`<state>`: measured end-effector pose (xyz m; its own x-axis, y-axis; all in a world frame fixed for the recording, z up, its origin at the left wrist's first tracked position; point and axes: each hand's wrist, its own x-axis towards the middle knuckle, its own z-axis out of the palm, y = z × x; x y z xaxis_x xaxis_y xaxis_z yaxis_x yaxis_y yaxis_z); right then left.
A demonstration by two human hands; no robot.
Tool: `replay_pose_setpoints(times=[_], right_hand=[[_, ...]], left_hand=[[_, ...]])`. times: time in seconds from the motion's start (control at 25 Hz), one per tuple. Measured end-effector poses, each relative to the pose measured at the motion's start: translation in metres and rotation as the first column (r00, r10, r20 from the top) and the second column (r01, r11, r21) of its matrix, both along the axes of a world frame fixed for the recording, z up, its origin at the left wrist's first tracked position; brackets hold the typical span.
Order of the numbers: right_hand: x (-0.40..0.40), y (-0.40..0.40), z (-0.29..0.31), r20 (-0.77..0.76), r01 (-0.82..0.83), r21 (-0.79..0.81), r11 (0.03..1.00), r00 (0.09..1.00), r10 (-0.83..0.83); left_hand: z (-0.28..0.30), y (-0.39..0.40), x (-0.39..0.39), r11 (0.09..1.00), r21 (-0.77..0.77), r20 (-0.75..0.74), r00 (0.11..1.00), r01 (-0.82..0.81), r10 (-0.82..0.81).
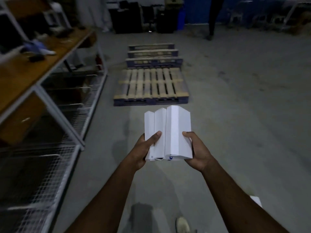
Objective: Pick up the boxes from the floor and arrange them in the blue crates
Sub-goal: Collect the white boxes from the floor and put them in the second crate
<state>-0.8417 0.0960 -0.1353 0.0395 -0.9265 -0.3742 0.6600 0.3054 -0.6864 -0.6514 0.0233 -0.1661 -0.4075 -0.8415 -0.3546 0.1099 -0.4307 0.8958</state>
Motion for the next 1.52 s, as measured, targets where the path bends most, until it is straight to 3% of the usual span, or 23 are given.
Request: replay_pose_setpoints(times=[0.16,0.28,0.52,0.72,1.04,1.2,1.4,1.52], right_hand=[[0.073,-0.072,0.003,-0.124,-0.291,-0.006,0.957,0.95,0.288],[0.13,-0.139,0.005,-0.272,-0.511,0.003,0.86,0.827,0.492],[0.229,-0.26,0.023,-0.278,-0.746,-0.045,0.664,0.648,0.709],[0.314,-0.316,0.04,-0.309,-0.868,-0.097,0.487,0.491,0.814],[0.488,-0.368,0.053,-0.319,-0.931,-0.225,0.287,0.349,0.881],[0.588,-0.386,0.082,-0.351,-0.945,-0.256,0.203,0.287,0.891],[0.705,-0.412,0.135,-0.402,-0.927,-0.332,0.176,0.308,0.862],[0.755,-0.428,0.157,-0.4,-0.926,-0.37,0.079,0.235,0.886]], left_hand=[[-0.001,-0.026,0.084,0.972,0.024,-0.044,0.971,-0.234,0.235],[-0.001,-0.055,0.14,0.904,0.043,-0.043,0.903,-0.425,0.427],[0.028,-0.112,0.222,0.686,0.041,-0.063,0.683,-0.727,0.728],[0.051,-0.131,0.279,0.447,-0.011,-0.043,0.447,-0.894,0.893],[0.078,-0.145,0.412,0.164,-0.2,-0.125,0.191,-0.966,0.974],[0.104,-0.157,0.505,0.089,-0.289,-0.14,0.134,-0.953,0.981],[0.151,-0.177,0.608,0.053,-0.394,-0.196,0.14,-0.918,0.971],[0.173,-0.188,0.652,-0.002,-0.422,-0.173,0.079,-0.907,0.982]])
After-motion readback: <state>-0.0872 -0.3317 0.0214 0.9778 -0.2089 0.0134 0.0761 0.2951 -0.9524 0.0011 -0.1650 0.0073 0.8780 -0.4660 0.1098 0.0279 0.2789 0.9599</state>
